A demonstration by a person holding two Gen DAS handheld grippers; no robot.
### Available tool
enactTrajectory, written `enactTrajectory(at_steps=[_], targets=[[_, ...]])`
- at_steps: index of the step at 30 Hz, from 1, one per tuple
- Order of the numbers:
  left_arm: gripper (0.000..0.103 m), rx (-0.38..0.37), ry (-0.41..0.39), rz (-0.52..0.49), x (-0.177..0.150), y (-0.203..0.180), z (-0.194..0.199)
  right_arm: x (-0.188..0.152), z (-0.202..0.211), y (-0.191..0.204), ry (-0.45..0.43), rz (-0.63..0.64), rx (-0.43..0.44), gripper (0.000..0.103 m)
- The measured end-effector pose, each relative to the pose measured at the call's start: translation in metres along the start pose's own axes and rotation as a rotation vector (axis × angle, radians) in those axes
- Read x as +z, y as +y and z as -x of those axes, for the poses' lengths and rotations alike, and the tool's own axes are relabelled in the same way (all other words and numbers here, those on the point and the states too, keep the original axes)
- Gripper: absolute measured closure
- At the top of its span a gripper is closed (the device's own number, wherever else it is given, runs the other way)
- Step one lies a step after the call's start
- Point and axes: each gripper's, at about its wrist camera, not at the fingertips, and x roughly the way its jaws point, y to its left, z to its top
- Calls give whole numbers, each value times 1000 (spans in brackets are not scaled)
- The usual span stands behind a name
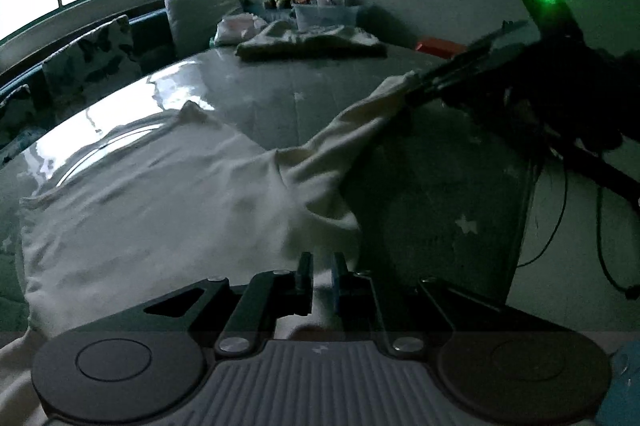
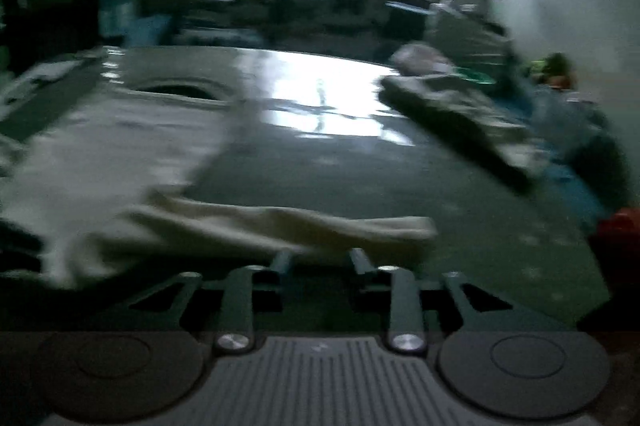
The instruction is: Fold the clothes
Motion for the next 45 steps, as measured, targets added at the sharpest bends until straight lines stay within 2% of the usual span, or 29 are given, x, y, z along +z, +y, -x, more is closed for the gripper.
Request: enactTrajectory(at_steps=[3, 8, 13, 15, 16, 17, 18, 28, 30, 31, 32, 34, 36, 40, 45], targets=[[87, 1, 14, -5, 0, -1, -2, -2, -13, -10, 0, 84, -82, 60], [87, -6, 28, -11, 0, -3, -6, -5, -32, -2, 2, 348, -156, 57], [85, -3, 42, -22, 0, -5, -10, -6, -43, 7, 11, 548, -138, 59], [84, -2, 45, -20, 0, -5, -10, -7, -46, 10, 29, 598, -123, 67], [84, -1, 45, -22, 0, -5, -10, -8, -46, 11, 48, 604, -118, 81], [84, -1, 44, -25, 0, -5, -10, -8, -45, 12, 64, 607, -112, 87], [84, -1, 44, -29, 0, -6, -10, -8, -41, 13, 71, 606, -93, 88], [84, -24, 42, -50, -2, -4, -11, 49, 24, -12, 36, 432, 67, 91], [84, -28, 40, -49, -2, -4, -12, 65, 14, -24, 41, 381, 48, 91], [84, -28, 40, -46, -2, -4, -12, 74, 1, -31, 43, 338, 30, 87], [84, -28, 40, -43, -2, -4, -12, 83, -15, -40, 42, 282, 12, 76], [84, -28, 41, -40, -2, -4, -12, 92, -39, -51, 32, 208, -47, 69], [84, -28, 40, -46, -2, -4, -12, 94, -57, -57, 27, 143, -83, 68], [84, -32, 41, -47, -2, -4, -12, 84, -70, -67, 36, 37, -82, 68], [84, -32, 41, -49, -4, -5, -12, 59, -75, -79, 89, -85, -15, 68]])
